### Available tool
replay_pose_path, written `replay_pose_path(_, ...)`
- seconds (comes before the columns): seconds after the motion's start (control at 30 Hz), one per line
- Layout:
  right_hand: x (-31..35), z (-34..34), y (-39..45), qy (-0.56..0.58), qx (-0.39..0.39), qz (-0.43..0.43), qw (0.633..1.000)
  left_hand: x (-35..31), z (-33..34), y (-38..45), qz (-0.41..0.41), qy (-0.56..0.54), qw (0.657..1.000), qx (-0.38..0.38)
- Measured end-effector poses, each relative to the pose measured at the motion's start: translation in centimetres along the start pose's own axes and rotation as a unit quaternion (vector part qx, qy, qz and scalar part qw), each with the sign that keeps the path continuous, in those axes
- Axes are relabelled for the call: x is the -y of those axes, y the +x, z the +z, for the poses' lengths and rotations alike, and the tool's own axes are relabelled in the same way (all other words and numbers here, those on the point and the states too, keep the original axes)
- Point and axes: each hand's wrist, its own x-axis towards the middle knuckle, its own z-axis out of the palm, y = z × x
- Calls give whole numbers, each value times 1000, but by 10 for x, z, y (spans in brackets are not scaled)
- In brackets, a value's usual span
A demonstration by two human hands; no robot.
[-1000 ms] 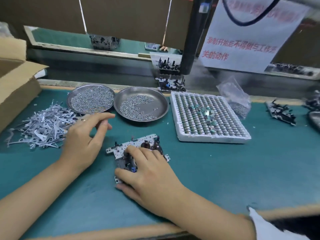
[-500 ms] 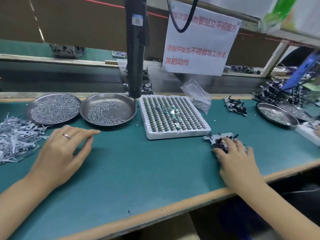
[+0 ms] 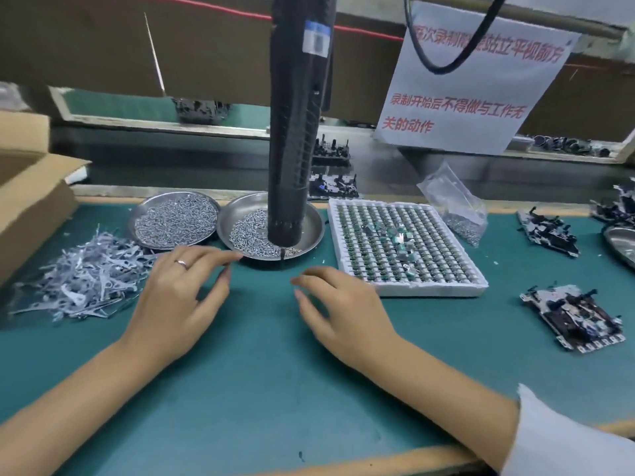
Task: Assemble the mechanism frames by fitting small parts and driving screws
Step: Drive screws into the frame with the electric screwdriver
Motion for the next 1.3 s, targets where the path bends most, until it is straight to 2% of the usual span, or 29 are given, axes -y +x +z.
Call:
replay_pose_path(0.1, 7, 23, 26, 48, 13, 4, 999, 6, -4, 24, -42, -22, 999, -4)
replay_pose_path(0.2, 1, 42, 39, 115, 30, 68, 991, 12, 1, 61, -69, -51, 996, 8)
replay_pose_path(0.27, -7, 48, 43, 194, 22, 131, 972, 17, 16, 91, -78, -71, 993, 47)
replay_pose_path(0.43, -24, 52, 48, 369, -12, 259, 892, 10, 82, 169, -122, -61, 977, 161)
replay_pose_path(0.53, -24, 53, 48, 401, -15, 272, 875, 3, 116, 197, -150, -75, 957, 237)
replay_pose_path(0.67, -29, 55, 50, 431, -17, 271, 860, 6, 153, 212, -181, 4, 933, 310)
replay_pose_path(0.87, -31, 55, 52, 447, -23, 267, 853, 11, 169, 214, -151, 85, 952, 254)
replay_pose_path(1.0, -32, 56, 51, 461, -35, 263, 847, 16, 151, 207, -155, 106, 968, 167)
replay_pose_path(1.13, -31, 56, 51, 462, -44, 263, 846, 21, 94, 198, -206, 55, 974, 72)
replay_pose_path(1.3, -31, 52, 51, 489, -61, 253, 833, 20, 3, 155, -158, 70, 985, 19)
